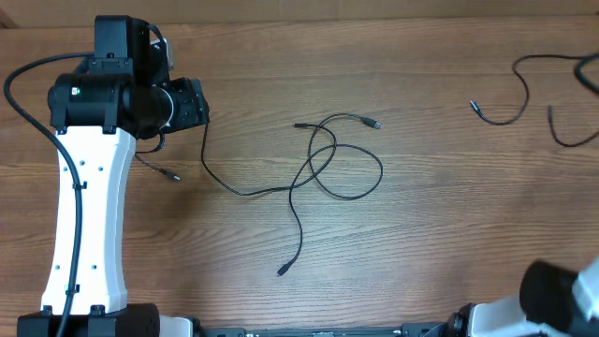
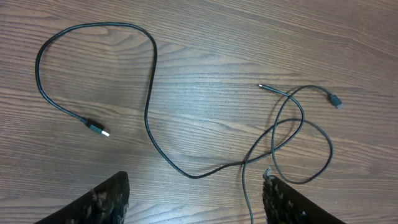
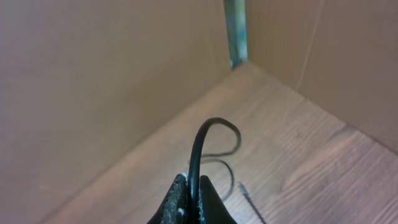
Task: Untangle cables
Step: 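Pull the grasped cable to the right side of the table, then release the cable on the right and raise the right gripper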
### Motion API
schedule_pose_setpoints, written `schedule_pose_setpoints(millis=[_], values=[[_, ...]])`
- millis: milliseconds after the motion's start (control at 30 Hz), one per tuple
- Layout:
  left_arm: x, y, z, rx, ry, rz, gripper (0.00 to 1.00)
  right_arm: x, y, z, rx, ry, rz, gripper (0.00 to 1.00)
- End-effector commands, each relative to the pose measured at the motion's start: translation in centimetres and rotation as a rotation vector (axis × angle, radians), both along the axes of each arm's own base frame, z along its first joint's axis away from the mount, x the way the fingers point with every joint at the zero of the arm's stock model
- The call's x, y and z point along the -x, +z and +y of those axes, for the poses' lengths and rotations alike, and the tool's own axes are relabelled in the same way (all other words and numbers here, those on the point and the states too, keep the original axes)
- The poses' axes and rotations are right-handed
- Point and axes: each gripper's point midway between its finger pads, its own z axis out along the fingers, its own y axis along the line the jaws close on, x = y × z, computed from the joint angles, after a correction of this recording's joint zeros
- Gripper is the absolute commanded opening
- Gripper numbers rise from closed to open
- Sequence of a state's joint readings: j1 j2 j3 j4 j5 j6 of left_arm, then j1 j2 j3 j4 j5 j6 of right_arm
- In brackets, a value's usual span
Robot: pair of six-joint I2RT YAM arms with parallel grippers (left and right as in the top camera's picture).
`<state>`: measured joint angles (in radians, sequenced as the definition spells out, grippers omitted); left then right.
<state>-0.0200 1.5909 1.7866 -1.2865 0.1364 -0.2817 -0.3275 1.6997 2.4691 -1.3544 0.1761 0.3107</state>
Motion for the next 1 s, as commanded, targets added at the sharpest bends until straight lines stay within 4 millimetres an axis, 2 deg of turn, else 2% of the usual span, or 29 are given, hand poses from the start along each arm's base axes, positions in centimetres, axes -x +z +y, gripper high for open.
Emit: schedule_pose_setpoints(millis=[0, 133, 233, 367, 467, 733, 833, 967], values=[[-0.1, -0.4, -0.1, -0.011, 0.001, 0.008, 0.68, 4.3, 4.6, 1.2, 0.045, -0.014, -0.122, 0.04], [-0.1, -0.4, -0.1, -0.011, 0.001, 0.009, 0.68, 5.3, 5.2, 1.3, 0.051, -0.021, -0.136, 0.04], [-0.1, -0.4, -0.1, -0.011, 0.001, 0.009, 0.68, 5.7, 5.2, 0.5, 0.047, -0.074, -0.141, 0.04], [-0.1, -0.4, -0.1, -0.011, 0.001, 0.008, 0.68, 5.1, 4.4, -0.4, 0.047, -0.110, -0.114, 0.04], [-0.1, -0.4, -0.1, -0.011, 0.001, 0.008, 0.68, 3.4, 1.7, -1.5, 0.022, -0.122, -0.031, 0.04], [0.1, -0.5, -0.1, -0.011, 0.001, 0.017, 0.68, -1.4, -7.3, -4.8, -0.060, -0.150, 0.220, 0.04], [0.1, -0.5, -0.1, -0.011, 0.001, 0.016, 0.68, -2.5, -9.7, -6.2, -0.088, -0.165, 0.272, 0.04], [0.1, -0.5, -0.1, -0.011, 0.001, 0.016, 0.68, -3.2, -12.0, -6.8, -0.145, -0.146, 0.309, 0.04]])
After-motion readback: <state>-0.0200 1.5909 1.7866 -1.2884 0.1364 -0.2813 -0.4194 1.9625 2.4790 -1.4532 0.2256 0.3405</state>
